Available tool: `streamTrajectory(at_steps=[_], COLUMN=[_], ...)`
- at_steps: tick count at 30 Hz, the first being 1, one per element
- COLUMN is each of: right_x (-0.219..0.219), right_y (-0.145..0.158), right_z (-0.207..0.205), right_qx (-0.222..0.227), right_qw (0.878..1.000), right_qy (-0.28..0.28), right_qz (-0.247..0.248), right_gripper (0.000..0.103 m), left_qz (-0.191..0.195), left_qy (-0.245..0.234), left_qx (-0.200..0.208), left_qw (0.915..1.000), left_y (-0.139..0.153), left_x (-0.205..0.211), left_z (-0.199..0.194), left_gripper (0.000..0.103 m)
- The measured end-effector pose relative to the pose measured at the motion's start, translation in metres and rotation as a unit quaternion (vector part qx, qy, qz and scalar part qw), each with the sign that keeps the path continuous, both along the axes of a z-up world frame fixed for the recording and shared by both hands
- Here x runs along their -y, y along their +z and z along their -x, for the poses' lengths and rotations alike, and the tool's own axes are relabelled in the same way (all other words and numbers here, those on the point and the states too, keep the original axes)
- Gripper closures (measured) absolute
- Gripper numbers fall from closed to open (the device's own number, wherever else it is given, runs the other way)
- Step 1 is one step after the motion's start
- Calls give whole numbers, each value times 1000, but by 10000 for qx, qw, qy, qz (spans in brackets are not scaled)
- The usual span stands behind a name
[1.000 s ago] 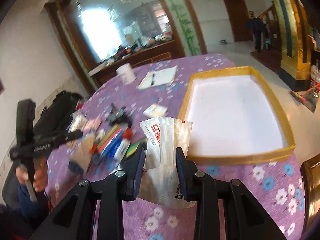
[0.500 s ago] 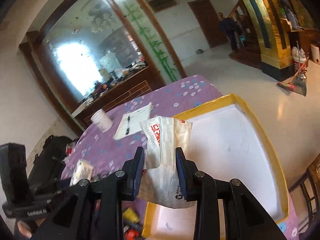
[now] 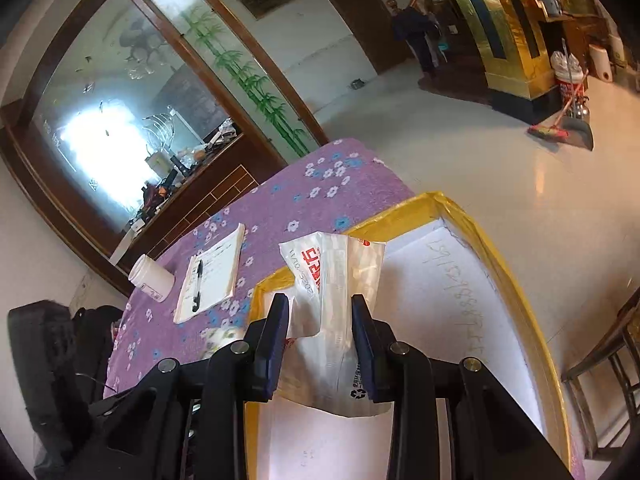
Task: Organize soft objects
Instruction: 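Carry the lemon-print tissue pack with the left tool while the right carries a tissue packet, then open both tools to drop the two tissue packs into the tray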
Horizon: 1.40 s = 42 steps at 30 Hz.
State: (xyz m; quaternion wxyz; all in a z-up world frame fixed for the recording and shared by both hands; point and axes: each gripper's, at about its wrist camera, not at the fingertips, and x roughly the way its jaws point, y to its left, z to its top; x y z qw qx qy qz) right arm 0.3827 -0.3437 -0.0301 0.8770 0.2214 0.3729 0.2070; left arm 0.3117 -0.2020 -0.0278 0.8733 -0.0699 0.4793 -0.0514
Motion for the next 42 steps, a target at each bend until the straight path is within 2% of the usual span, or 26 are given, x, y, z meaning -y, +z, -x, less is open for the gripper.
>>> streamTrajectory(at_steps=[6, 10, 19, 26, 31, 34, 38, 42], right_x=[-2, 2, -1, 3, 5, 9, 21, 39], right_y=[-30, -33, -36, -34, -30, -28, -18, 9], right_z=[-16, -17, -15, -14, -12, -10, -3, 18], right_qx=[-392, -435, -544, -583, -597, -618, -464, 17], right_qw=[9992, 9990, 9985, 9983, 9981, 9980, 9980, 9948], right_qy=[11, -26, -25, -67, -120, -156, -431, -1013], right_qz=[55, 30, 14, 15, 59, 29, -17, 63], right_gripper=[70, 70, 69, 67, 66, 58, 58, 57], left_qz=[-119, -158, -201, 143, 141, 82, -8, -314], left_qy=[0, -26, 61, 180, 105, 133, 42, 32], left_qx=[-237, -239, -209, -295, -292, -250, -324, -154], left_qw=[9996, 9996, 9996, 9993, 9994, 9996, 9995, 9994], left_y=[-33, -39, -40, -34, -30, -26, -24, -21], left_x=[8, 13, 12, 0, 3, 4, 7, 18], left_z=[-34, -41, -44, -47, -40, -33, -15, 6], left_gripper=[52, 52, 52, 50, 43, 35, 35, 31])
